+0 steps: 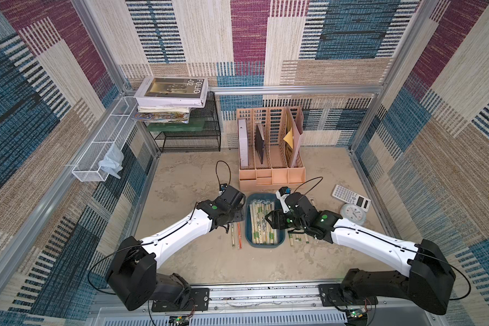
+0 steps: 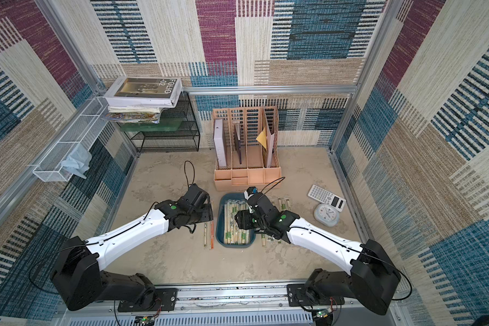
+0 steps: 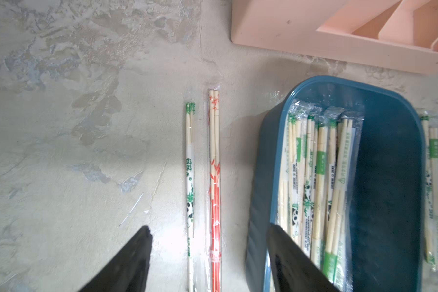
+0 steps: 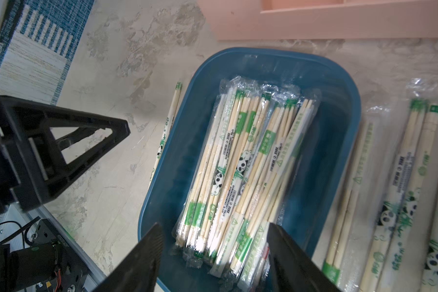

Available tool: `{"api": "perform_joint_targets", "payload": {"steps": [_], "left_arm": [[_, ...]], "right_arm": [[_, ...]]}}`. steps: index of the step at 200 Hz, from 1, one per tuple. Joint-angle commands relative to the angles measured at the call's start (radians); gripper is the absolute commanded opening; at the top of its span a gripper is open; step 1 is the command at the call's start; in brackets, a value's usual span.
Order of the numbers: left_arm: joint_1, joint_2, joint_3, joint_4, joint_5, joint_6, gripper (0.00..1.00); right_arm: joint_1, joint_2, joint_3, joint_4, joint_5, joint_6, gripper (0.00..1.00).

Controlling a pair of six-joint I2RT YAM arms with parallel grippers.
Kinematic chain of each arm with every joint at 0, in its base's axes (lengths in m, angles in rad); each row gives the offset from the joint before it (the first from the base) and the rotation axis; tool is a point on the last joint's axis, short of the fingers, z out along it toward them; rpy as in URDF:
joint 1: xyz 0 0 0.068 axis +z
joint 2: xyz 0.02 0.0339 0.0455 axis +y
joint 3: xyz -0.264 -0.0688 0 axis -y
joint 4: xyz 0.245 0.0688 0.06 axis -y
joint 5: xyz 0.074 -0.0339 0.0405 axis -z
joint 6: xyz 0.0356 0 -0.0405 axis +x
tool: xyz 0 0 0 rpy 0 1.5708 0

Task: Take the paired disposable chopsticks out of the storage box
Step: Pick up the paired disposable chopsticks from the storage box.

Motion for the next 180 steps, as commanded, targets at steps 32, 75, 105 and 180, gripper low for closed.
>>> {"api": "perform_joint_targets", "payload": {"steps": [32, 75, 105, 180], "left_arm": [[-0.061, 0.058, 0.093, -0.006, 0.042, -0.019, 0.74], [-0.143, 0.208, 0.223, -0.009, 0.053, -0.034, 0.74], [-0.186, 0.316, 0.3, -0.013, 0.059, -0.034, 0.73], [-0.226, 0.54, 0.442, -0.03, 0.077, -0.031, 0.62]], "right_arm": [[-0.087, -0.063, -0.036, -0.018, -0.035, -0.021, 0.69], [-0.166, -0.112, -0.093, -0.015, -0.063, -0.031, 0.69], [-0.212, -0.151, -0.131, -0.014, -0.086, -0.034, 0.69], [-0.261, -0.226, -0.198, -0.025, -0.108, -0.032, 0.69]]}}
